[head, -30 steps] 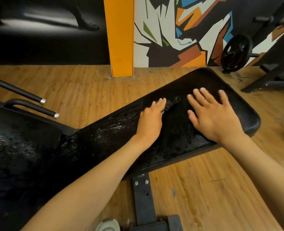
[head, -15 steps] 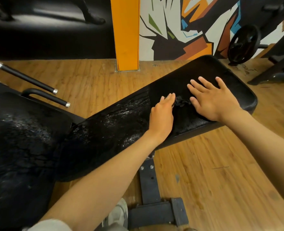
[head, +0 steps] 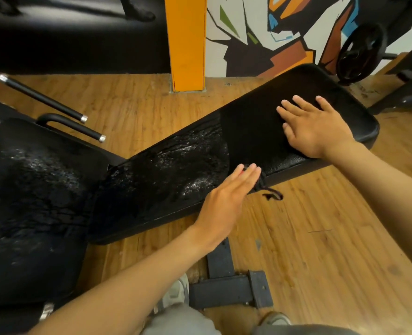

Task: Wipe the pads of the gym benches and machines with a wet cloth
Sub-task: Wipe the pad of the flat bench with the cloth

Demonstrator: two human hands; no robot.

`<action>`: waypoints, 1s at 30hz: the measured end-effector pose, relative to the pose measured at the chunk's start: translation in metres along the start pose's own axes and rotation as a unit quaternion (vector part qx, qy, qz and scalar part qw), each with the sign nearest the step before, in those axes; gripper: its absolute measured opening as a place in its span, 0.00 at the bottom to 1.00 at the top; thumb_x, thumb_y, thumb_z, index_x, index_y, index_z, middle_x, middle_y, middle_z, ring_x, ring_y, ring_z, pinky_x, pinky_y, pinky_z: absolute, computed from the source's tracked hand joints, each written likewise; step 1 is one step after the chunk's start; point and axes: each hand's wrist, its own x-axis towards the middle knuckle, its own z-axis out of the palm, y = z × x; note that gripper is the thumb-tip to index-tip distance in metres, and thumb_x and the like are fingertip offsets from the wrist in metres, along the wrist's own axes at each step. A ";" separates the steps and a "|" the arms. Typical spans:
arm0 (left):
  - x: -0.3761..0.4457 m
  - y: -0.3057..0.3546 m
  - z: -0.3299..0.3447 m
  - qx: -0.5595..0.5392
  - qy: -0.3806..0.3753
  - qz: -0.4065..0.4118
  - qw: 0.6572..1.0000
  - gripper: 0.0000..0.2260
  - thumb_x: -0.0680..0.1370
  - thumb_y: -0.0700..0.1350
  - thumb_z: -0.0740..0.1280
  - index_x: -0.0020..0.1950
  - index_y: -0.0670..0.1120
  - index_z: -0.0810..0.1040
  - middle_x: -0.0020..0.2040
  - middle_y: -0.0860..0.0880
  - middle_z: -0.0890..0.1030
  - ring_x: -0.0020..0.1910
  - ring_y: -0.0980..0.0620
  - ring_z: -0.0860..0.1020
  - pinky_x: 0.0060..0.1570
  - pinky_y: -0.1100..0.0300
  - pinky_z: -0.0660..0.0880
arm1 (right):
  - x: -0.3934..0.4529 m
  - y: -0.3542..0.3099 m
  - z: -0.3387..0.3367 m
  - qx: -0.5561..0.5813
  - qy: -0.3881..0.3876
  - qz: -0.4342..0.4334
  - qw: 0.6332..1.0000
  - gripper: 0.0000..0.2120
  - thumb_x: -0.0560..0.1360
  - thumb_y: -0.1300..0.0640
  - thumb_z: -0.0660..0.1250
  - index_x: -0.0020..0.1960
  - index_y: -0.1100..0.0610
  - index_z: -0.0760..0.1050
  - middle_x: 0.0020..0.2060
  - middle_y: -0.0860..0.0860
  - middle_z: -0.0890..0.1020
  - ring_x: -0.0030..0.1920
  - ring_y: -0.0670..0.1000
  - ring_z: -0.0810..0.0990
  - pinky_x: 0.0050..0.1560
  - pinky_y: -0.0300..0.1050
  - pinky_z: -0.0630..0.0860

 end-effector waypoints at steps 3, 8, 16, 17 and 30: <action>-0.028 -0.013 -0.004 0.002 0.022 -0.077 0.997 0.41 0.76 0.24 0.67 0.83 0.50 0.58 0.82 0.55 0.60 0.82 0.57 0.54 0.77 0.64 0.60 | 0.000 0.000 0.003 -0.011 0.006 -0.003 1.000 0.34 0.80 0.42 0.35 0.82 0.52 0.56 0.82 0.50 0.58 0.82 0.53 0.52 0.79 0.61 0.49; 0.023 0.020 -0.002 -0.066 0.063 -0.113 0.989 0.29 0.81 0.29 0.64 0.81 0.46 0.64 0.79 0.50 0.67 0.80 0.51 0.60 0.77 0.54 0.63 | 0.003 -0.004 0.001 -0.019 0.001 0.007 1.000 0.35 0.79 0.42 0.37 0.82 0.52 0.57 0.81 0.50 0.59 0.82 0.53 0.54 0.79 0.62 0.50; 0.009 0.020 -0.002 -0.050 0.055 -0.093 0.993 0.36 0.79 0.27 0.66 0.83 0.48 0.60 0.81 0.52 0.62 0.81 0.54 0.56 0.76 0.56 0.65 | 0.004 -0.001 0.005 -0.026 0.009 0.007 1.000 0.28 0.84 0.44 0.45 0.82 0.51 0.56 0.81 0.50 0.59 0.82 0.53 0.53 0.79 0.62 0.50; 0.010 0.012 -0.003 -0.059 0.057 -0.098 0.992 0.36 0.79 0.26 0.66 0.83 0.49 0.60 0.81 0.52 0.62 0.81 0.54 0.56 0.76 0.56 0.65 | 0.005 -0.001 0.007 -0.027 0.012 0.008 1.000 0.28 0.84 0.45 0.46 0.82 0.52 0.57 0.81 0.51 0.59 0.82 0.54 0.54 0.79 0.63 0.50; 0.061 -0.054 0.001 0.001 0.099 -0.162 0.982 0.24 0.84 0.34 0.62 0.80 0.47 0.67 0.76 0.46 0.72 0.77 0.46 0.68 0.70 0.48 0.74 | 0.020 -0.028 0.022 -0.023 0.031 0.003 0.999 0.37 0.80 0.38 0.37 0.82 0.55 0.58 0.81 0.53 0.60 0.82 0.56 0.53 0.79 0.63 0.48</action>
